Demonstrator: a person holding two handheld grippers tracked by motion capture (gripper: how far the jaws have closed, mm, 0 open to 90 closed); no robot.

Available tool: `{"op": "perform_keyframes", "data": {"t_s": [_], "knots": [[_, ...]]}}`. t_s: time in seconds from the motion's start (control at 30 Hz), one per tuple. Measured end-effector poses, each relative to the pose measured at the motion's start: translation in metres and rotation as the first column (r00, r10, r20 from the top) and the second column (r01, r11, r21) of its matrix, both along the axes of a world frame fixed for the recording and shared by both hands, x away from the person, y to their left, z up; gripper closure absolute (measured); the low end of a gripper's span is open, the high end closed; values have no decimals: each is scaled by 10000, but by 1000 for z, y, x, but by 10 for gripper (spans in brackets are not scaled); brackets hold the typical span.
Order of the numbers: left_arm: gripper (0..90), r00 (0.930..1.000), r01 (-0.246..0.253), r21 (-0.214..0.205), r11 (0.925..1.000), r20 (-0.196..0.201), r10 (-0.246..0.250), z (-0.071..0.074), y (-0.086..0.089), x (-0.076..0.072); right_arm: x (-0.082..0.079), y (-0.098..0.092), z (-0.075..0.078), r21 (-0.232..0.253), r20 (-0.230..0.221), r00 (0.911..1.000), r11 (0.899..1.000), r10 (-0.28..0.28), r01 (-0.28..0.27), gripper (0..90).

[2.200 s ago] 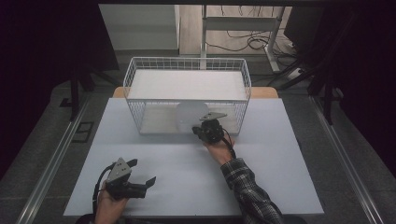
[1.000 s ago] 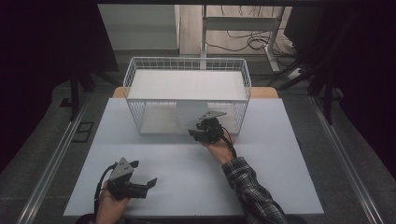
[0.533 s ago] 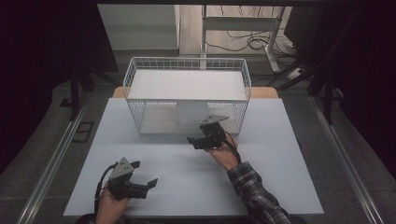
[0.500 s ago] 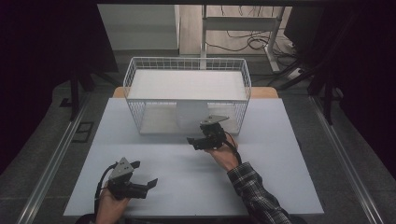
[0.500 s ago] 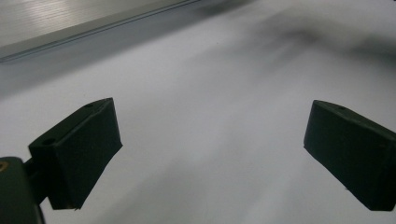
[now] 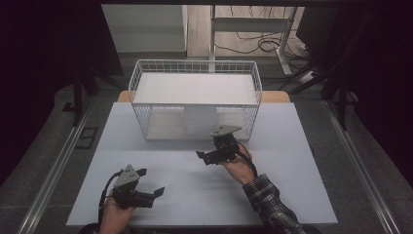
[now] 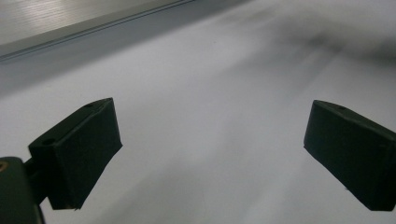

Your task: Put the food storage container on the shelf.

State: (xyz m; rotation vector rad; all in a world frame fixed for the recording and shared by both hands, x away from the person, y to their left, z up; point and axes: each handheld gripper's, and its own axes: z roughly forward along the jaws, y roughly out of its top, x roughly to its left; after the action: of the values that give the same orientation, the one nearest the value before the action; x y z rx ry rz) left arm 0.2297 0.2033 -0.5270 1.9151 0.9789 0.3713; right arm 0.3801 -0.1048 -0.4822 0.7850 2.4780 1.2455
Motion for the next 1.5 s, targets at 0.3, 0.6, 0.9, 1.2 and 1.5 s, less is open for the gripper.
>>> {"op": "perform_keyframes", "data": {"t_s": [0.3, 0.6, 0.9, 1.2, 1.5], "knots": [[32, 10000, -3, 72, 10000, 17, 3, 0, 0, 0, -13, -13, 2, -10, 0, 10000, 10000, 19, -19, 51], [29, 10000, 23, 111, 9999, 2, -23, -1, 0, 1, -28, -24, 3, -95, -3, 10000, 9999, 51, -51, 47], [27, 10000, 52, 248, 9997, -12, -52, -2, -2, 1, -42, -38, 5, -45, -79, 10000, 10000, -35, 34, 42], [26, 10000, 26, 251, 9997, -20, -26, -3, -2, 2, -57, -54, 9, 119, 43, 9998, 9997, -199, 198, 39], [26, 10000, -98, 281, 9996, -14, 98, -2, 2, 2, -73, -74, 9, 162, 106, 9988, 9988, -469, 467, 13]]}}
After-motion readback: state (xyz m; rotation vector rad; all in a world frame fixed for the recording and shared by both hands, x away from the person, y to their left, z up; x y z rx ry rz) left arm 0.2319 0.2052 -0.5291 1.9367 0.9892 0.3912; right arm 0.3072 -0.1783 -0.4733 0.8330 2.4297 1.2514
